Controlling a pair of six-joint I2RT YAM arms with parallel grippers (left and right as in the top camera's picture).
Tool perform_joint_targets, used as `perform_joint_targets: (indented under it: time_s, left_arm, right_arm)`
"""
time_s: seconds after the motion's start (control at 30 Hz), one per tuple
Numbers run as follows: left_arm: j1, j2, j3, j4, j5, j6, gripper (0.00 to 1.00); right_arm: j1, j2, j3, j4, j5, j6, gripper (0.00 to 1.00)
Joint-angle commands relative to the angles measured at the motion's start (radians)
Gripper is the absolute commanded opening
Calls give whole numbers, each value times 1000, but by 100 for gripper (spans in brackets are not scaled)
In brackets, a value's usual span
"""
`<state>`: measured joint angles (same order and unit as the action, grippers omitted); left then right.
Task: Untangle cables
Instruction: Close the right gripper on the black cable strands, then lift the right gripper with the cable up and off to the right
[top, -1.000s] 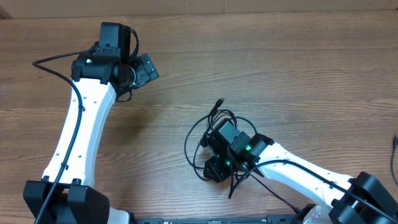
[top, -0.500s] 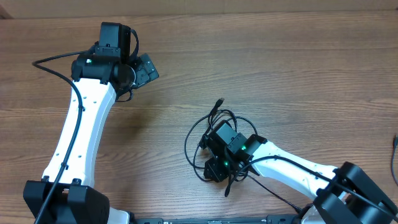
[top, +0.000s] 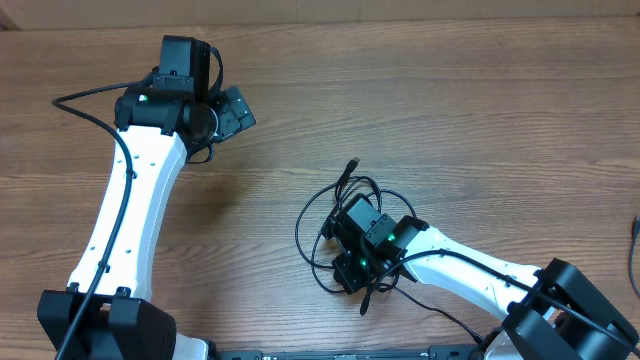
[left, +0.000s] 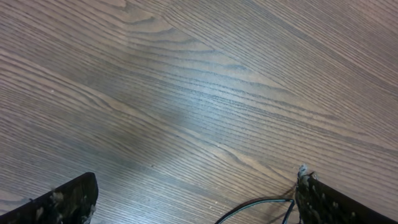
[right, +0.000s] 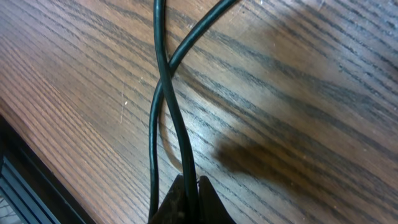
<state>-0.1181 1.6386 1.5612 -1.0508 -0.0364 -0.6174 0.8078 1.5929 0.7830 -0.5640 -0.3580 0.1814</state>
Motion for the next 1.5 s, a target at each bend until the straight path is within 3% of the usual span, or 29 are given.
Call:
perform_joint_targets:
  time_s: [0.0,0.2,0.47,0.77,1.2,1.47]
  left_arm:
    - [-7,-7,11,1,4,12,100]
    - [-6,-7,11,1,4,12,100]
    - [-7,-7,11,1,4,12,99]
    - [-6,-7,11,1,4,12,100]
    - [-6,-7,11,1,4,12,100]
    - [-6,-7,11,1,4,12,100]
  right_arm:
    - [6,3,21,-8,8,0,4]
    - [5,-1,179,-132,30,0,4]
    - [5,-2,574,-468,269,0,4]
    - [4,-8,936,-658,571,5,4]
    - [-105,-102,1277,-615,785,27,4]
    - [-241,-220,1308,-456,796,27,4]
